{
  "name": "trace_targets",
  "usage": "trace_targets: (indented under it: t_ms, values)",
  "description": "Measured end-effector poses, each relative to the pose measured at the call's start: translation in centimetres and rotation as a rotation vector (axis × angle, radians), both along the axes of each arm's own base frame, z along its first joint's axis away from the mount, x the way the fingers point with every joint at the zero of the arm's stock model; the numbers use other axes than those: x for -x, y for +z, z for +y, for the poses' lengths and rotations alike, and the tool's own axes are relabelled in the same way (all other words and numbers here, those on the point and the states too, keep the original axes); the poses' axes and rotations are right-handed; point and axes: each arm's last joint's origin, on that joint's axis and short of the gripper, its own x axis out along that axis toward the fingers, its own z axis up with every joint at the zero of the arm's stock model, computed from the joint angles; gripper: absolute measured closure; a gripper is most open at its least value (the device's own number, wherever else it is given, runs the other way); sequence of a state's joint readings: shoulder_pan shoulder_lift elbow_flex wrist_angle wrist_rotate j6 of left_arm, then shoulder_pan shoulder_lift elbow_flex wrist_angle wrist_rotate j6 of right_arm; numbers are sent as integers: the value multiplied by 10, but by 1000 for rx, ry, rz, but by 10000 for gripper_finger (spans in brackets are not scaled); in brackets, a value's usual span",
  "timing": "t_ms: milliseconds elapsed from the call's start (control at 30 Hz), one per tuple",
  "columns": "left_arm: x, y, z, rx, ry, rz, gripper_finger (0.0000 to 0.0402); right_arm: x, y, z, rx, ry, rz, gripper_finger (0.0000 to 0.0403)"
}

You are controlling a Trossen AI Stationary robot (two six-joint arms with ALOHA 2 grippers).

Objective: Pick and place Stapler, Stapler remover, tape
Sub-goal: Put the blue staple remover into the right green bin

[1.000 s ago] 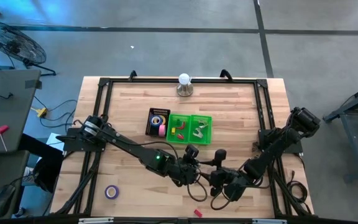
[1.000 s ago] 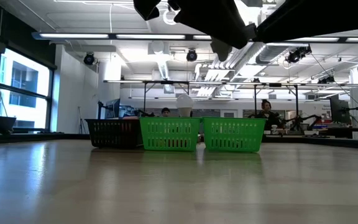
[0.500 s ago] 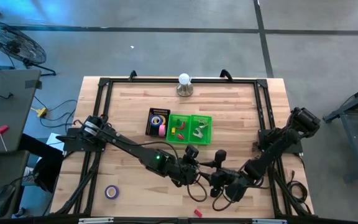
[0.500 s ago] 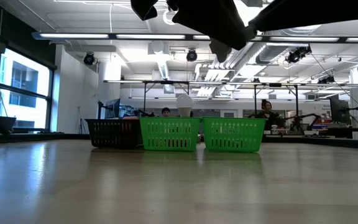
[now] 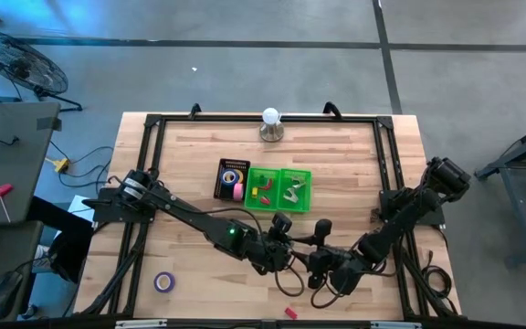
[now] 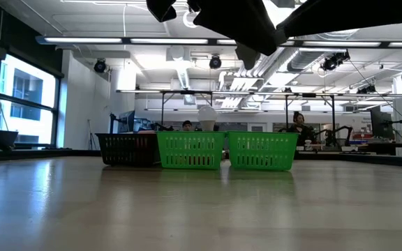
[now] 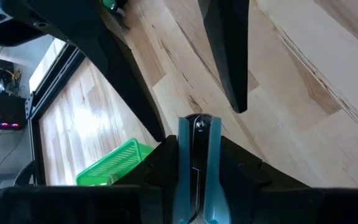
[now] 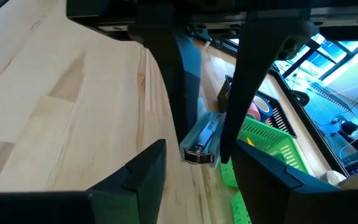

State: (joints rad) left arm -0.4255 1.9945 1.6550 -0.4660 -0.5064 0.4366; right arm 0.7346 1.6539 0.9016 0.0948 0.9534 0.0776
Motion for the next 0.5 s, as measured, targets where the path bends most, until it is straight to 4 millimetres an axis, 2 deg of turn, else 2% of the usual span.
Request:
trace_targets:
  t_ms: [500]
  values:
    - [1, -1, 0, -5, 1, 10, 316, -4, -1, -4, -28, 17, 18, 249]
